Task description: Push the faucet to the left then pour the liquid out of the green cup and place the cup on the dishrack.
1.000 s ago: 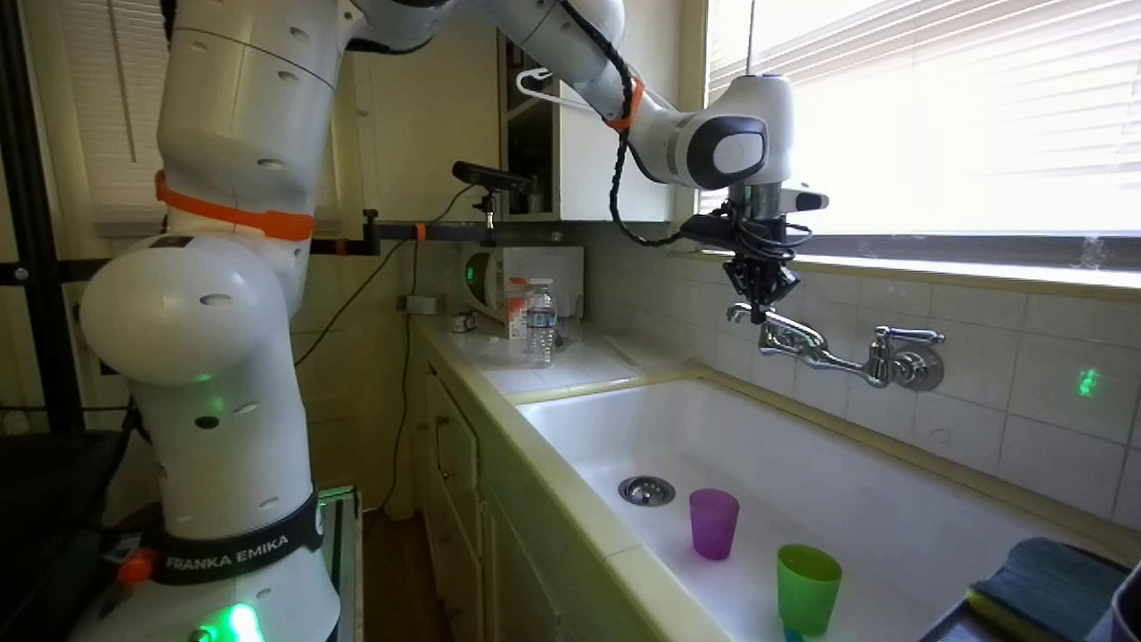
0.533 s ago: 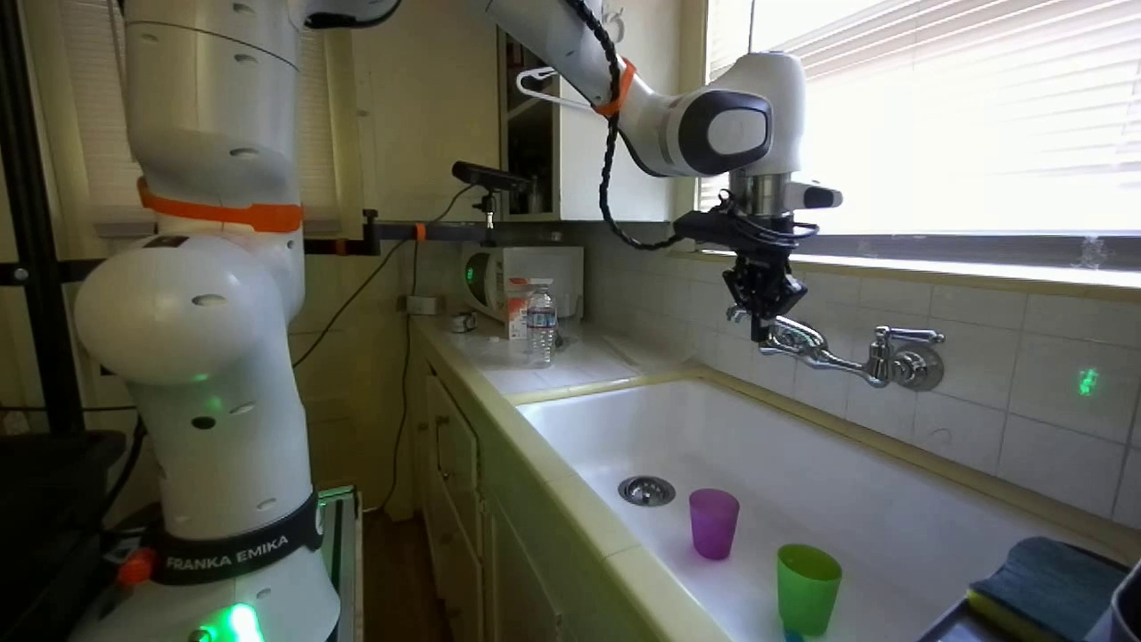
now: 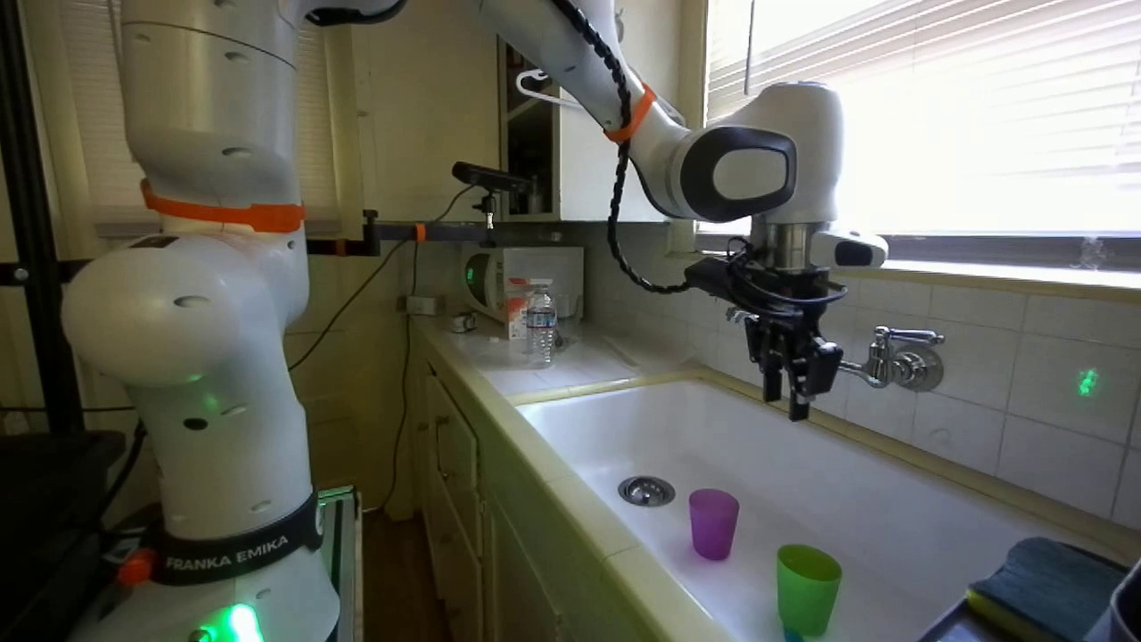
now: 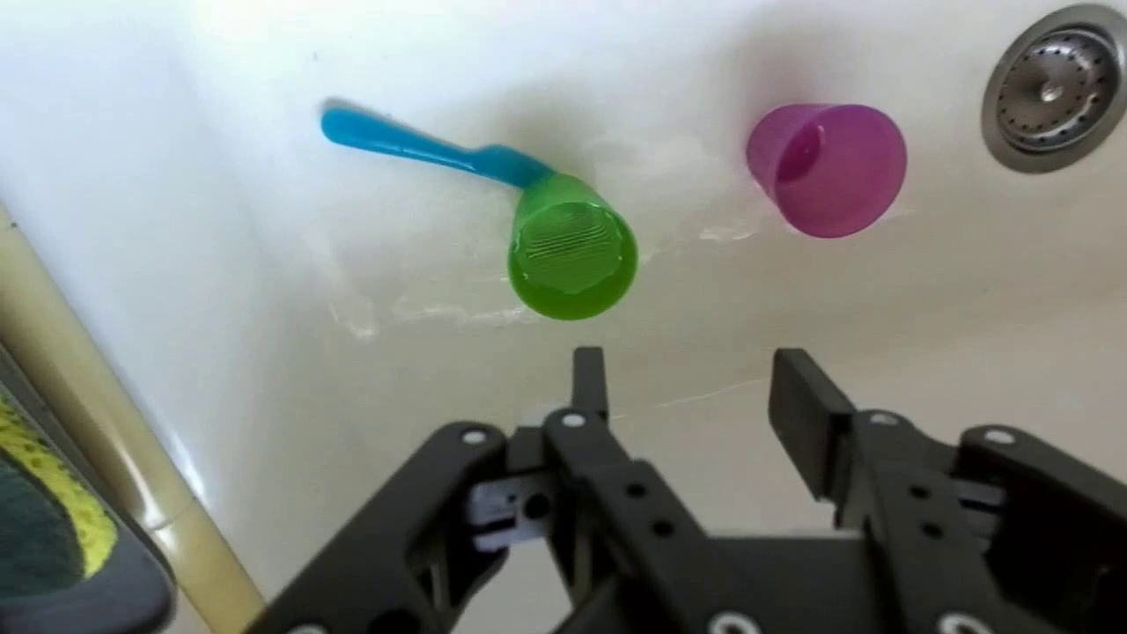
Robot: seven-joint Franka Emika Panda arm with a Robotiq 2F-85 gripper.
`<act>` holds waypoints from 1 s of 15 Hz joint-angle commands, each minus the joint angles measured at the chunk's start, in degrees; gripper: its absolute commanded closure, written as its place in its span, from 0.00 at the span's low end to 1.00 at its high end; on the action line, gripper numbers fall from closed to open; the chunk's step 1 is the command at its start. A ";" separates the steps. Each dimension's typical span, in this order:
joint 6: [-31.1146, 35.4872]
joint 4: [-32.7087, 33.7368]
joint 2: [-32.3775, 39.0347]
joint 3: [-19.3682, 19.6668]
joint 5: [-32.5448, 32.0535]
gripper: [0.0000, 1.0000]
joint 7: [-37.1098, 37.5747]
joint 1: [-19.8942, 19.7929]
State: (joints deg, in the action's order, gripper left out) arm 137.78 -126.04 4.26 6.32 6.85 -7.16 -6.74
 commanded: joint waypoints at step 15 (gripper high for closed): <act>6.97 2.72 12.55 1.35 7.73 0.00 2.66 -4.58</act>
State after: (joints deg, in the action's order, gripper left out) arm 148.87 -127.61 11.70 7.93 13.63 -5.71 -10.03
